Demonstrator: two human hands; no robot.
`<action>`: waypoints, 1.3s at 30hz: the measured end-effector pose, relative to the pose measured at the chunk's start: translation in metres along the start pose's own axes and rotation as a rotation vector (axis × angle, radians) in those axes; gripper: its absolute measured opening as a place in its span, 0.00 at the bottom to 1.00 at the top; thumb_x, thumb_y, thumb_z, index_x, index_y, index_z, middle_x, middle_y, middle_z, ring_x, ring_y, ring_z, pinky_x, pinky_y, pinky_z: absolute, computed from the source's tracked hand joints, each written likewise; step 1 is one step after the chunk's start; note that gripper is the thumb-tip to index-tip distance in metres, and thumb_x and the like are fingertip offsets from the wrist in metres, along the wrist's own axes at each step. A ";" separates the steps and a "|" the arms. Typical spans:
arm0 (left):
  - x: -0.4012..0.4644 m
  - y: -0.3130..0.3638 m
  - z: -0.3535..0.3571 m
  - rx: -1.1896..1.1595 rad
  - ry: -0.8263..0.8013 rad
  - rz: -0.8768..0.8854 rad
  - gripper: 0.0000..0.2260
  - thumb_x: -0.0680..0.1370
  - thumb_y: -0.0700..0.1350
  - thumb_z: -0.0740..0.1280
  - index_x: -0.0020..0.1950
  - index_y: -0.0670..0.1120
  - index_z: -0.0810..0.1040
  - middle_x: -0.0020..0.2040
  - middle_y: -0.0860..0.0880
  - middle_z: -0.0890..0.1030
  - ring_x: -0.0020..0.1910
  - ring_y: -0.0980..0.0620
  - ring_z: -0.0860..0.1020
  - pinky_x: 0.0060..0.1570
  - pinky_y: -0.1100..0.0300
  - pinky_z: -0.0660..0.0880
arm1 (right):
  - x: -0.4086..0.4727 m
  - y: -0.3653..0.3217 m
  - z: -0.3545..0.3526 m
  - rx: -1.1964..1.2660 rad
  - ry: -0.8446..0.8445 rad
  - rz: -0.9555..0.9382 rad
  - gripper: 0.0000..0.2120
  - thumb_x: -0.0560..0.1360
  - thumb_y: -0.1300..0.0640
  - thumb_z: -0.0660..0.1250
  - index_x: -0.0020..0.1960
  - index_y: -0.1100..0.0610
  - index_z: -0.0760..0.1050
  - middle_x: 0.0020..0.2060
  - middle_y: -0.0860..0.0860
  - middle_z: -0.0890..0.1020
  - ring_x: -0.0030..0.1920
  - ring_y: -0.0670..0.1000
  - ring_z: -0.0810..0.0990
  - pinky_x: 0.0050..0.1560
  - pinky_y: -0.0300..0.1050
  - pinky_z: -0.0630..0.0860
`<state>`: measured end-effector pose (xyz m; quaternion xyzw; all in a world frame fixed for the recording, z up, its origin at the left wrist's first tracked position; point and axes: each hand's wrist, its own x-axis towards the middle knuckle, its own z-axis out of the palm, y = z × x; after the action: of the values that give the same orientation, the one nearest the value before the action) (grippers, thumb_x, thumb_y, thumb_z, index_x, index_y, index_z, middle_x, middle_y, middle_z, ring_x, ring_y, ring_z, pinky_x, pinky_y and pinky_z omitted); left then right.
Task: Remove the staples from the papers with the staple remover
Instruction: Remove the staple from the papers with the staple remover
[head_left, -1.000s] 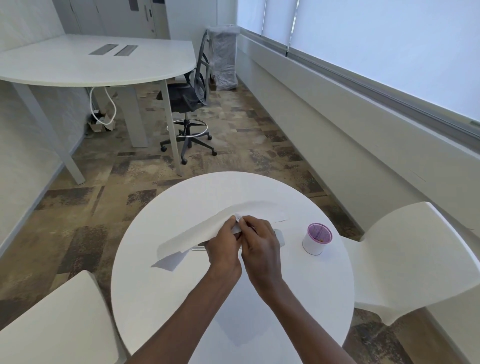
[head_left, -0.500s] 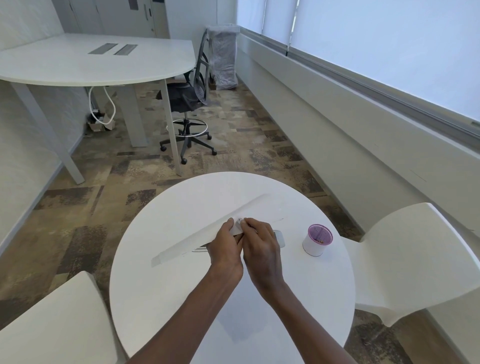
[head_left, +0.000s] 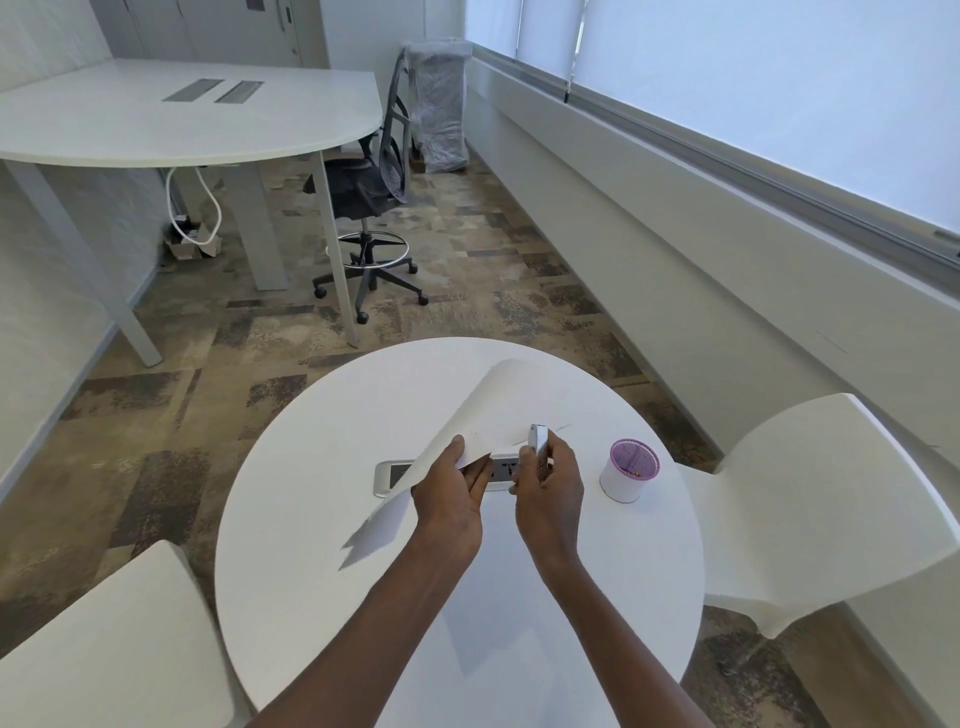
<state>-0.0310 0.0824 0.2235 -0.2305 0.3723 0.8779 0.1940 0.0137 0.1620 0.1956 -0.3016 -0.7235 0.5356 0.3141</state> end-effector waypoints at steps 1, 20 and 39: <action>0.000 -0.001 -0.001 -0.006 -0.004 0.000 0.14 0.80 0.38 0.67 0.65 0.44 0.74 0.62 0.40 0.81 0.55 0.43 0.83 0.50 0.52 0.81 | 0.000 -0.001 -0.002 0.084 -0.027 0.088 0.02 0.81 0.56 0.63 0.52 0.53 0.73 0.42 0.54 0.79 0.42 0.56 0.80 0.40 0.50 0.81; 0.003 -0.002 -0.005 0.149 -0.069 -0.145 0.13 0.76 0.45 0.72 0.59 0.45 0.79 0.44 0.47 0.83 0.45 0.50 0.81 0.48 0.53 0.78 | 0.015 -0.039 -0.005 0.765 -0.115 0.791 0.11 0.69 0.68 0.76 0.49 0.61 0.79 0.34 0.53 0.79 0.30 0.48 0.76 0.26 0.40 0.75; -0.002 0.009 -0.028 1.466 -0.147 1.315 0.09 0.71 0.36 0.75 0.44 0.46 0.77 0.41 0.51 0.77 0.37 0.52 0.75 0.31 0.60 0.74 | 0.024 -0.046 0.003 0.830 -0.080 0.842 0.07 0.71 0.68 0.75 0.45 0.62 0.78 0.28 0.54 0.78 0.24 0.47 0.76 0.26 0.39 0.76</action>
<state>-0.0262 0.0552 0.2123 0.2547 0.8649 0.3754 -0.2149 -0.0081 0.1677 0.2425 -0.3941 -0.2828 0.8635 0.1385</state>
